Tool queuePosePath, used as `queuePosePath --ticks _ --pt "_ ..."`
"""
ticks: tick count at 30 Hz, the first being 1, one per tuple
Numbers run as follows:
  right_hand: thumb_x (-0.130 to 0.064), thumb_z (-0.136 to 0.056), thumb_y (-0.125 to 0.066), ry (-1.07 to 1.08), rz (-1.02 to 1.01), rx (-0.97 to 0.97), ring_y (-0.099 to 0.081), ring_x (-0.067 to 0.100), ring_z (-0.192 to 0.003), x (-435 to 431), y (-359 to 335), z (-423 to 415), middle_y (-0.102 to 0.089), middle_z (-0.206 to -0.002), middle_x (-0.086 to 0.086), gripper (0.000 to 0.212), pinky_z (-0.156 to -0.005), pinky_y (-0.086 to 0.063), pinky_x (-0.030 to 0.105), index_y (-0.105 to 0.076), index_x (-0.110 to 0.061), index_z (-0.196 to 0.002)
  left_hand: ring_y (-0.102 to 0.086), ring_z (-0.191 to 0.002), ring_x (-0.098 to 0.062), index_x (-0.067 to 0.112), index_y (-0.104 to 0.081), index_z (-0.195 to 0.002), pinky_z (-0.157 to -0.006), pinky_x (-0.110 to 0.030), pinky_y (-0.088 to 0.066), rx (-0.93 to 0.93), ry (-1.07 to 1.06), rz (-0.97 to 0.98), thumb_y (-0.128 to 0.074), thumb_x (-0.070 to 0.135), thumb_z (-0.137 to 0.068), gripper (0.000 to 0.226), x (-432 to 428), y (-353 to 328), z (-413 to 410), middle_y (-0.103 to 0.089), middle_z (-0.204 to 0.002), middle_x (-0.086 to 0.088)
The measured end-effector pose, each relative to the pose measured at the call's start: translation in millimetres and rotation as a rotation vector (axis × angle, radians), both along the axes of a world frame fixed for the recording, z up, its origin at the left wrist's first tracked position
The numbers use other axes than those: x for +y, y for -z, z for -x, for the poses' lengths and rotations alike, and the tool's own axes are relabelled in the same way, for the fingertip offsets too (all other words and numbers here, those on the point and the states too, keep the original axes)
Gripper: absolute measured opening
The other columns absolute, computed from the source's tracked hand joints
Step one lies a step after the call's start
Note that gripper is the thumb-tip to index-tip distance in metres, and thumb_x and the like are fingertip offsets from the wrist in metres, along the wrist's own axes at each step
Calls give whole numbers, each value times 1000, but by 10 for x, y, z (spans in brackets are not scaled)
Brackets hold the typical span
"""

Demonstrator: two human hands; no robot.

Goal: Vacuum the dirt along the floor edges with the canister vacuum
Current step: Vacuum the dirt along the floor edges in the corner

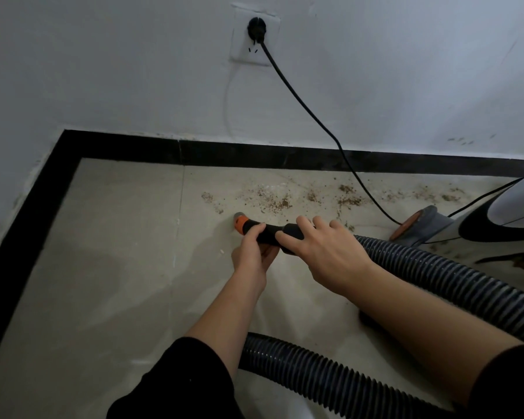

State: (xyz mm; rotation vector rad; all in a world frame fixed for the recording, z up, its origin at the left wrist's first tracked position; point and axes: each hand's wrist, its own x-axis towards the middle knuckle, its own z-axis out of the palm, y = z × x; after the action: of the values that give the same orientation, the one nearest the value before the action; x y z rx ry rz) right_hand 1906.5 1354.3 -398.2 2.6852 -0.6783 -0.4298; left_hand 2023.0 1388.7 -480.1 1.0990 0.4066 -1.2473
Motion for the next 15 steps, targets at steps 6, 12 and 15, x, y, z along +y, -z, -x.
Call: queuePosePath --ticks 6,12,15 --pt "-16 -90 -56 15 -14 -16 -49 29 -104 -56 -36 76 -38 -128 13 69 -76 -39 35 -16 -28 -145 -70 -84 -24 6 -62 -92 -77 -31 -59 22 49 23 -66 16 -89 11 -80 -25 86 -69 -107 -20" --pt "-16 -87 -59 16 -6 13 -52 29 -99 -49 -25 1 -44 -125 14 66 -68 -33 34 -27 -27 -144 -70 -90 -25 4 -63 -98 -74 -30 -59 18 23 7 -67 16 -88 16 -79 14 14 -69 -108 -20" --pt "-19 -75 -72 -4 2 18 -56 28 -88 -32 -17 -101 -53 -115 13 69 -63 -40 34 -41 -27 -137 -71 -91 -26 1 -64 -105 -74 -30 -59 2 -10 -5 -68 17 -88 24 -41 30 -84 -70 -107 -20"
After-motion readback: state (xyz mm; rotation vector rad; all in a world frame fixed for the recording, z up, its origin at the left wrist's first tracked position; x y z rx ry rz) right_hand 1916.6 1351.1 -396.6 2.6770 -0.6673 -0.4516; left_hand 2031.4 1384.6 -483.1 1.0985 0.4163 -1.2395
